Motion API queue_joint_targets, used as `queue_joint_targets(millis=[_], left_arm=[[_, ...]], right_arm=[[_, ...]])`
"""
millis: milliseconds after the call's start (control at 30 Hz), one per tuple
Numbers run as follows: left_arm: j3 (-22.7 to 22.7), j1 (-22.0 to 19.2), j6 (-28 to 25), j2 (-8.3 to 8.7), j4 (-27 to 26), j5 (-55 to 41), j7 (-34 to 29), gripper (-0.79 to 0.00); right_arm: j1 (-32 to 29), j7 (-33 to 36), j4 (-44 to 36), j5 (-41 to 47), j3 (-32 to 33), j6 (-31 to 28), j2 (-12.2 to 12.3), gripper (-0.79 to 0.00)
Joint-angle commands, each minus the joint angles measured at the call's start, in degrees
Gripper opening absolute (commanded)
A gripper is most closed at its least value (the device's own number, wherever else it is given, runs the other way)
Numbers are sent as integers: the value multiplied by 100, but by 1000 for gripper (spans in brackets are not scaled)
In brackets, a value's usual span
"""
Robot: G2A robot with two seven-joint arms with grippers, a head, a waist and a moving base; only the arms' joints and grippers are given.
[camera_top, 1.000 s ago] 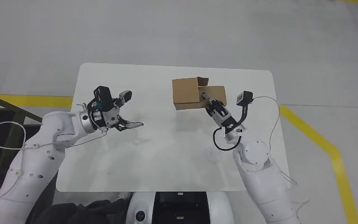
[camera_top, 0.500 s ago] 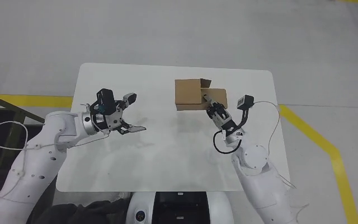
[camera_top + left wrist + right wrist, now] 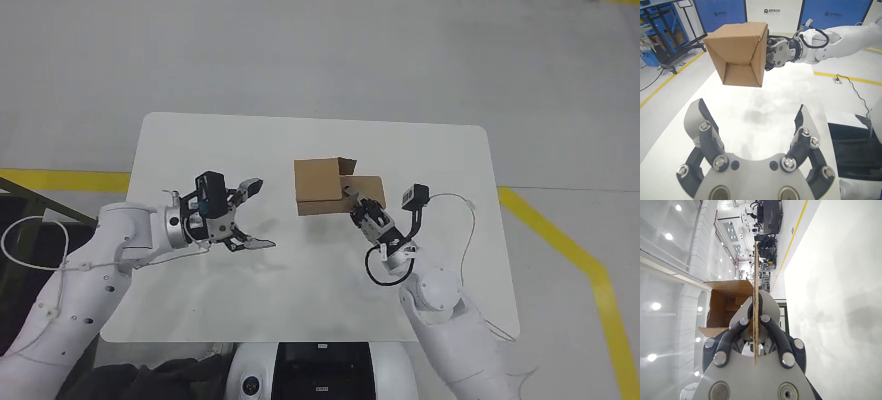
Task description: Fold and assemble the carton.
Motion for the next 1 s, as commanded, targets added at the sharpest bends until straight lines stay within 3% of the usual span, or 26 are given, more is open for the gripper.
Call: queue_joint_targets(millis=[0, 400, 900, 967], left_arm=[[117, -76, 15, -28, 44, -19, -22, 0], [687, -617, 135, -213, 489, -339, -269, 0], [726, -668, 37, -294, 612, -400, -206, 0], [722, -670, 18, -300, 619, -432, -243, -95]], right_arm=[[12, 6, 45, 57, -79, -29, -13, -785], [106, 182, 131, 126, -423, -97, -56, -785], [105, 90, 103, 103, -455, -130, -56, -785], [100, 82, 102, 96, -457, -133, -55, -785]])
